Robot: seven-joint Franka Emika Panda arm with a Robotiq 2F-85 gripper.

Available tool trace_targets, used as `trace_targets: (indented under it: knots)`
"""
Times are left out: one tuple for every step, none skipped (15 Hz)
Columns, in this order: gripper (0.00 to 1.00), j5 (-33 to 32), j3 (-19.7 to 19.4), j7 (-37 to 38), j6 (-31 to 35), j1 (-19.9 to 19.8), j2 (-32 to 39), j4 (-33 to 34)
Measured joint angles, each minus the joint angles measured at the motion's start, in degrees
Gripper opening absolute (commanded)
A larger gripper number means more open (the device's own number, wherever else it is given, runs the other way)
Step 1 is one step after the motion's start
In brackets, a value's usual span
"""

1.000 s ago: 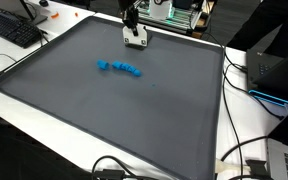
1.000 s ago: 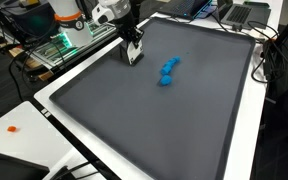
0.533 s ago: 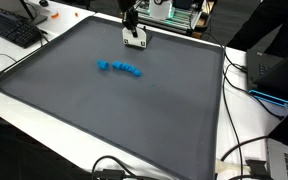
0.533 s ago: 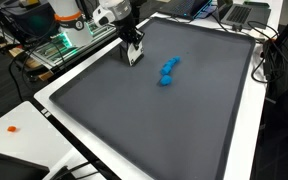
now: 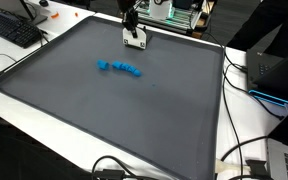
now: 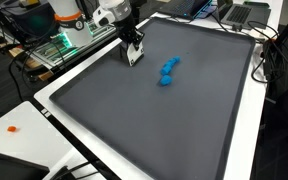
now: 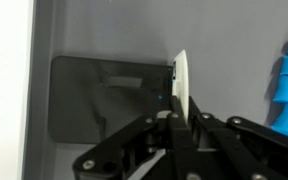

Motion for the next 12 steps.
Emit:
trace_targets:
  knots:
    - [0.5,0.0,0.0,-0.2,0.0,0.0,0.2,-0.1]
    - [0.59,-0.1,0.0,-0.3,0.0,0.0,0.4,-0.1]
    - [0.66,-0.2,0.0,-0.9,-0.1,0.0,0.5,-0.1]
    - [0.74,-0.9,-0.1,-1.0,-0.5,-0.1,0.5,-0.1]
    - [0.81,-2.1,-0.2,-1.0,-1.0,-0.1,0.4,0.0]
    - [0.88,-3.6,-0.2,-0.9,-1.4,-0.3,0.1,0.0]
    - [0.96,-5.4,-0.3,-0.8,-2.0,-0.3,-0.3,0.1]
    - [0.99,-7.4,-0.3,-0.6,-2.7,-0.4,-0.9,0.2]
    - [1.0,-9.6,-0.3,-0.4,-4.0,-0.5,-1.7,0.4]
    - [1.0,-12.3,-0.3,-0.1,-5.4,-0.6,-2.6,0.7]
    - [1.0,-15.0,-0.3,0.2,-7.2,-0.6,-3.7,1.1]
    - [1.0,-17.5,-0.2,0.3,-9.0,-0.6,-4.9,1.6]
